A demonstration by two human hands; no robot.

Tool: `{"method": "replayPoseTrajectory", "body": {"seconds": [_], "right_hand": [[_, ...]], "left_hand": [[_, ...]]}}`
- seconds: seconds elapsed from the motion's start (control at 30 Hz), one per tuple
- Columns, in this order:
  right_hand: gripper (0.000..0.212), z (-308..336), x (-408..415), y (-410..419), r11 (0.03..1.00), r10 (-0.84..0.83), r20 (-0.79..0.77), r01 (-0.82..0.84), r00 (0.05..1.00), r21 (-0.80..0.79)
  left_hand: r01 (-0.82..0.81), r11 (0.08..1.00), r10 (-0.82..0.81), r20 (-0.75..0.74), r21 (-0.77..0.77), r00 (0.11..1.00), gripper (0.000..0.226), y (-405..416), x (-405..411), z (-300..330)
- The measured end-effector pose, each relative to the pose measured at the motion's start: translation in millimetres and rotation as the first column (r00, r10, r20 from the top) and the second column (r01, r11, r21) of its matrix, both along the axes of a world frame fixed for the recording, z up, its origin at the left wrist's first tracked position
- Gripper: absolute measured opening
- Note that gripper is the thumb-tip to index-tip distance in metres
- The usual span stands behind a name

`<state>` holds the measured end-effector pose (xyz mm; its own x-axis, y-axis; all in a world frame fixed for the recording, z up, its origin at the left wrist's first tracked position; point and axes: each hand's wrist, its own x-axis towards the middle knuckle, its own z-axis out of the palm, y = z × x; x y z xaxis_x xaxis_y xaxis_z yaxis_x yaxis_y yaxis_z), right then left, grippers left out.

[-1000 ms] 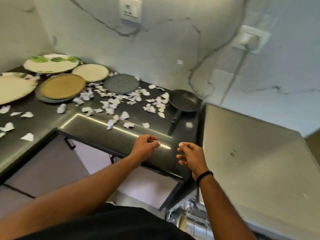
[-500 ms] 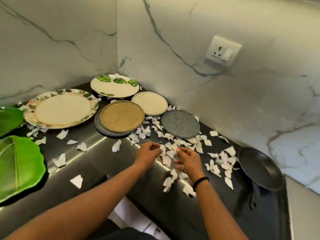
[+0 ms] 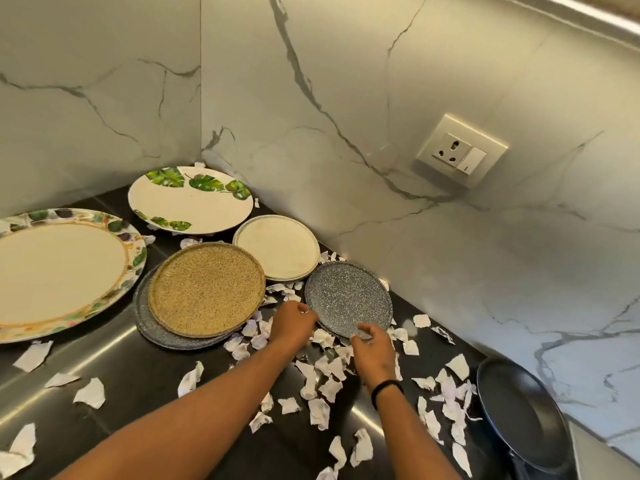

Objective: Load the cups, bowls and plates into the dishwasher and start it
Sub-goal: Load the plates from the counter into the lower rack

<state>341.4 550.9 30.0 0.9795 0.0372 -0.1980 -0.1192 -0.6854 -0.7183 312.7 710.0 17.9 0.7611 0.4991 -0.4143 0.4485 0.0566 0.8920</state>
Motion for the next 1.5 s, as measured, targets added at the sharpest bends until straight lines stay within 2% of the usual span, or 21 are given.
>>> {"method": "replayPoseTrajectory", "body": {"seconds": [0.03, 0.1, 0.17, 0.27, 0.4, 0.53, 0.7, 0.77, 0.83, 0.93, 1.03, 1.13, 1.2, 1.33, 1.5], "right_hand": [[0.032, -4, 5, 1, 0.990, 0.082, 0.038, -0.076, 0.996, -0.123], [0.038, -9, 13, 4, 0.908, 0.254, 0.065, -0.215, 0.965, -0.358], [0.044, -10, 15, 5, 0.840, 0.342, 0.004, -0.303, 0.940, -0.450], [0.052, -14, 14, 2, 0.827, 0.365, -0.053, -0.349, 0.930, -0.440], [0.060, -12, 14, -1, 0.879, 0.316, -0.024, -0.302, 0.949, -0.369], [0.058, -6, 14, -8, 0.889, 0.293, 0.018, -0.266, 0.956, -0.373], [0.066, 7, 9, -19, 0.916, 0.271, 0.123, -0.217, 0.955, -0.338], [0.068, 9, 5, -23, 0.956, 0.177, 0.217, -0.114, 0.960, -0.271], [0.063, 15, -3, -27, 0.993, 0.005, 0.272, 0.027, 0.962, -0.114], [0.055, 28, -11, -35, 0.973, -0.226, 0.247, 0.205, 0.942, 0.108], [0.048, 36, -20, -49, 0.928, -0.343, 0.189, 0.301, 0.920, 0.219], [0.035, 45, -33, -71, 0.834, -0.472, 0.084, 0.414, 0.878, 0.365], [0.035, 50, -41, -89, 0.749, -0.534, 0.017, 0.465, 0.845, 0.472], [0.005, 56, -76, -136, 0.638, -0.582, -0.060, 0.501, 0.811, 0.585], [0.012, 56, -141, -210, 0.495, -0.693, -0.118, 0.589, 0.711, 0.639]], "left_hand": [[0.001, 1.000, -0.002, -0.016, -0.011, 1.000, 0.015, 0, 5, -1], [0.005, 0.998, -0.008, -0.045, -0.063, 0.999, 0.019, 0, 17, -3], [-0.017, 0.993, 0.008, -0.076, -0.114, 0.997, 0.021, -2, 28, -6], [-0.095, 0.985, 0.079, -0.109, -0.142, 0.991, 0.022, -4, 38, -11], [-0.157, 0.964, 0.136, -0.108, -0.216, 0.985, 0.024, -10, 41, -17], [-0.123, 0.969, 0.109, -0.073, -0.213, 0.991, 0.033, -14, 44, -17], [-0.055, 0.982, 0.063, 0.041, -0.178, 0.997, 0.027, -14, 48, -1], [-0.048, 0.984, 0.061, 0.070, -0.169, 0.996, 0.028, -12, 46, 7], [-0.038, 0.983, 0.054, 0.086, -0.182, 0.995, 0.024, -12, 39, 12], [-0.041, 0.972, 0.068, 0.114, -0.230, 0.991, 0.019, -18, 27, 15], [0.014, 0.976, 0.018, 0.147, -0.216, 0.989, 0.019, -29, 17, 19], [0.075, 0.981, -0.041, 0.186, -0.180, 0.982, 0.028, -42, 2, 26], [0.119, 0.977, -0.083, 0.197, -0.175, 0.977, 0.029, -49, -9, 30], [0.250, 0.961, -0.226, 0.182, -0.122, 0.957, 0.035, -75, -34, 47], [0.457, 0.884, -0.437, 0.175, -0.095, 0.882, 0.037, -141, -72, 57]]}}
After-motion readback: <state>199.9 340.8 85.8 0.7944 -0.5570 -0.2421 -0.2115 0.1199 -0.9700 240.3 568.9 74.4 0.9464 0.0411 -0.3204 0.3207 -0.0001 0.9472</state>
